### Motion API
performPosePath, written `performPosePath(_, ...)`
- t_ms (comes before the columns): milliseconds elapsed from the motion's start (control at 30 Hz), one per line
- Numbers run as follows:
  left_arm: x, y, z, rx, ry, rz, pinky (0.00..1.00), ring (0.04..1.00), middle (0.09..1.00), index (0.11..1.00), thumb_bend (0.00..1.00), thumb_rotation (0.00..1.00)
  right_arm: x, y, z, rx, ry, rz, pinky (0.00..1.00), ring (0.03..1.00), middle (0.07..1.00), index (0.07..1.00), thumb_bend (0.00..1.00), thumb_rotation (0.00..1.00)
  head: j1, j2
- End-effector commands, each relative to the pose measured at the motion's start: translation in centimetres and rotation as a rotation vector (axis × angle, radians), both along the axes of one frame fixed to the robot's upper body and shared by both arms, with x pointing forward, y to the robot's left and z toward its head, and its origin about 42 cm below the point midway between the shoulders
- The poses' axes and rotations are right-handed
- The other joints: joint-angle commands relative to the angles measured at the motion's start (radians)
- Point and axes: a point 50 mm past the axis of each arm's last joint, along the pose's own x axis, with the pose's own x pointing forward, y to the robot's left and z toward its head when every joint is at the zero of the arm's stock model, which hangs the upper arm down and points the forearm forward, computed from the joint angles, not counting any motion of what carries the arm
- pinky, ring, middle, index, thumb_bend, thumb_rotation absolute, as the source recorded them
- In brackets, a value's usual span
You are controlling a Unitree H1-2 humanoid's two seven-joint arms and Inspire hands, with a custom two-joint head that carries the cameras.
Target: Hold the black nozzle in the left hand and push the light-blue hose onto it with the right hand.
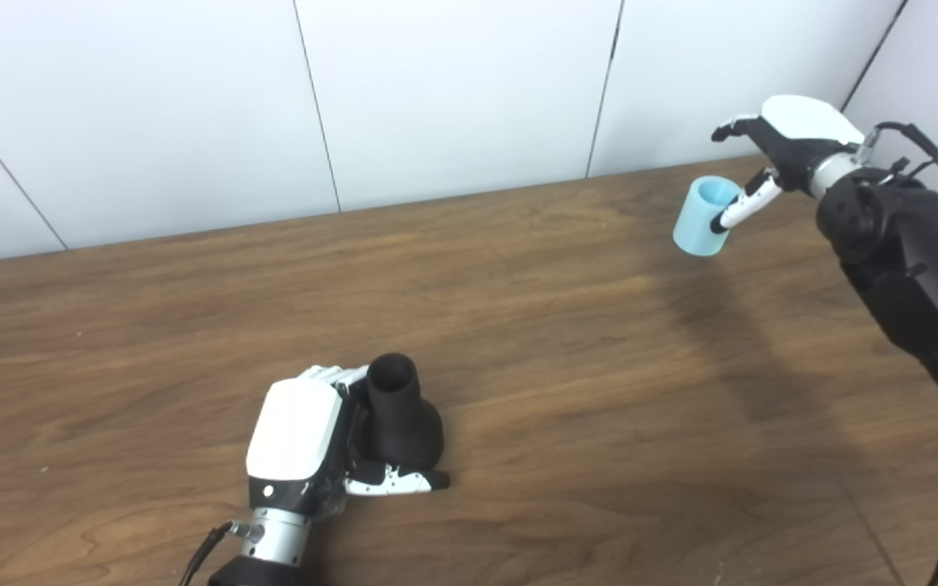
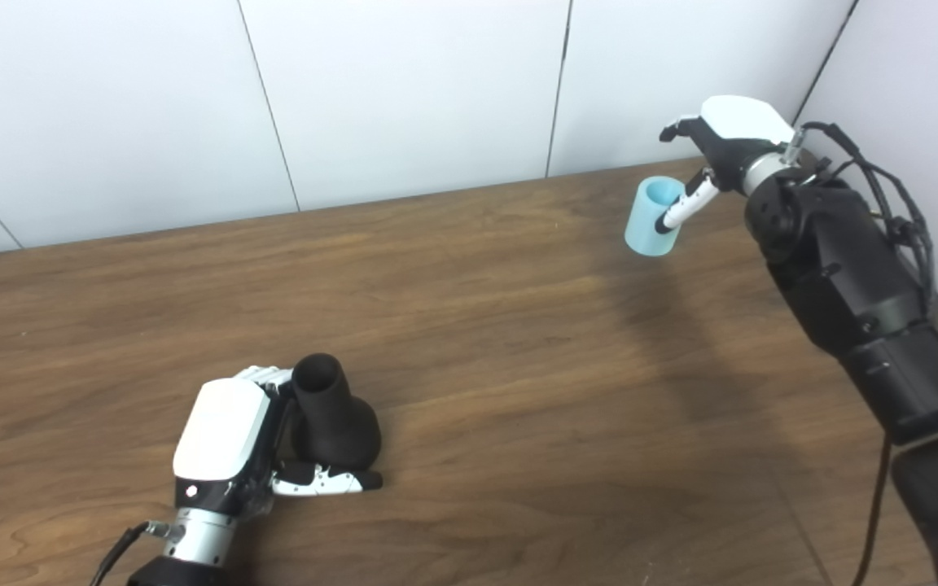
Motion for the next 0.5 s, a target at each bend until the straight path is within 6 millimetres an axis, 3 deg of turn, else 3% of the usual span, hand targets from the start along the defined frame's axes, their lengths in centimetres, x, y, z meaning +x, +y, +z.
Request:
performPosePath(0, -0.2, 0.8, -0.5, 0.035, 0.021, 0.009, 0.67, 0.581, 0.456, 0.498, 0.53, 0.00, 0.9, -0.4, 3.0, -0.016, -0.097, -0.005, 0.86, 0.904, 0.842, 0.804, 0.89, 0.20, 0.000, 0.001)
performPosePath(467, -0.2, 0.8, -0.5, 0.030, 0.026, 0.013, 0.69, 0.585, 0.462, 0.496, 0.53, 0.00, 1.0, -1.0, 0.9, 0.020, -0.066, -0.032, 0.83, 0.879, 0.825, 0.817, 0.89, 0.20, -0.003, 0.002)
